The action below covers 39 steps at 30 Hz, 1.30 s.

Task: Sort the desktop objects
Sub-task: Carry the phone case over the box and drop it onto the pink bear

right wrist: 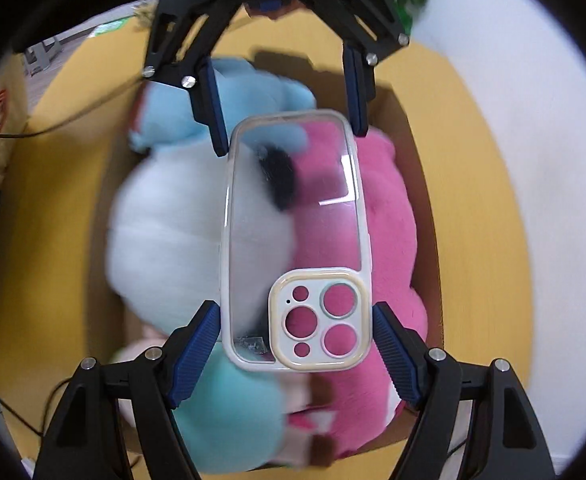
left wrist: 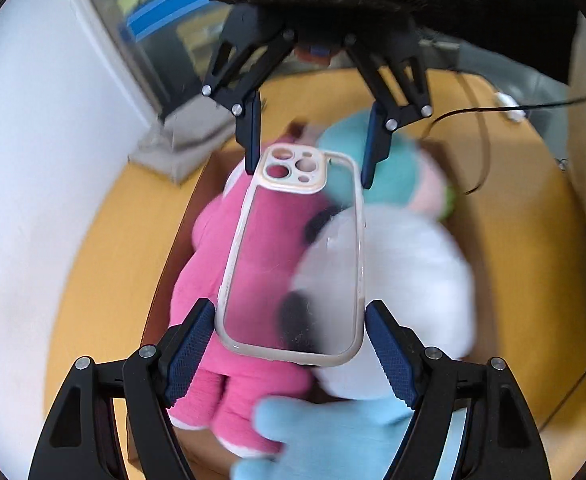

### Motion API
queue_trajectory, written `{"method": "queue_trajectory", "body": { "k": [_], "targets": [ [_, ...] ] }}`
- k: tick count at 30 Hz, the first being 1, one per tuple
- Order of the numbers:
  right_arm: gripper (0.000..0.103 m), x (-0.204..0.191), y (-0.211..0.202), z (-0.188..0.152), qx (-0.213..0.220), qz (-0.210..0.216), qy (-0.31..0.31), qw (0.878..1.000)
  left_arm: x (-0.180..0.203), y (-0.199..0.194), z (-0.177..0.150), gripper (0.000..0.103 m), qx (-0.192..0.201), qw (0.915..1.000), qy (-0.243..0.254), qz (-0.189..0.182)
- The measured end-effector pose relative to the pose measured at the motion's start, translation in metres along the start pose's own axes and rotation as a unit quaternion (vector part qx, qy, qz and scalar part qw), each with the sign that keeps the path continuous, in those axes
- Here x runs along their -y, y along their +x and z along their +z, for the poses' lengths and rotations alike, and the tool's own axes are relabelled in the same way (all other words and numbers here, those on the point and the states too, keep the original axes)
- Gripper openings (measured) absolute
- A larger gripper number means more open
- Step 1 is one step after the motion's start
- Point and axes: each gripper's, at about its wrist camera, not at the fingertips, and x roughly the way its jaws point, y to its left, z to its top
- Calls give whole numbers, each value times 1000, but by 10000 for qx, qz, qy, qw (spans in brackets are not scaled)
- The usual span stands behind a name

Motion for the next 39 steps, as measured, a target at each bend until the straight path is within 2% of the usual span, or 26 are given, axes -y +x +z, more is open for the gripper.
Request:
{"method": "queue_trajectory", "body": {
  "k": [3, 6, 11, 15, 17, 21, 24, 26, 28, 30, 31, 33, 35, 37, 38, 39],
  "targets": [
    [77, 22, 34, -8, -181, 220, 207, 9994, -28, 30, -8, 82, -81, 9993, -285, -215],
    [76, 32, 51, -15, -222, 513, 417, 9976, -39, 42, -20, 82, -116, 9984, -397, -376],
    [75, 35, 52, -17, -344, 376, 494, 9975, -45, 54, -27, 84, -174, 9974, -615, -320],
    [77, 28, 32, -21, -388, 107, 714, 9966, -33, 38, -26, 87, -258, 9960, -852, 95],
    [77, 24, 15, -25, -347, -42, 867, 9956, -25, 15, -25, 89, -159, 9941, -1037, 276],
    [79, 2, -46, -32, 168, -320, 1202, 9921, -1, -47, -23, 103, 196, 9859, -1437, 833],
    [79, -19, -90, -37, 513, -853, 1513, 9835, 24, -93, -19, 103, 448, 9768, -1673, 1264],
    [79, -35, -114, -36, 794, -1261, 1779, 9727, 49, -120, -17, 103, 480, 9676, -1899, 1595],
    [79, -52, -123, -12, 1064, -1740, 2063, 9570, 69, -136, -16, 103, 453, 9583, -2063, 1926],
    [79, -84, -126, 1, 1218, -2334, 2387, 9347, 103, -153, -18, 103, 542, 9369, -2472, 2411],
    [80, -100, -127, 7, 1290, -2629, 2545, 9217, 118, -158, -22, 103, 674, 9240, -2771, 2549],
    [80, -142, -112, 16, 1334, -2932, 3074, 8954, 148, -168, -29, 103, 935, 8941, -3358, 2813],
    [80, -176, -96, 19, 1445, -2975, 3697, 8683, 181, -171, -38, 103, 1214, 8611, -3949, 2964],
    [80, -203, -90, 15, 1601, -2775, 4465, 8355, 213, -169, -46, 103, 1397, 8294, -4420, 3117],
    [80, -217, -87, 11, 1679, -2680, 4812, 8176, 231, -169, -48, 103, 1499, 8174, -4584, 3152],
    [80, -230, -85, 7, 1756, -2582, 5148, 7984, 247, -168, -50, 103, 1592, 8095, -4688, 3154]
  ]
}}
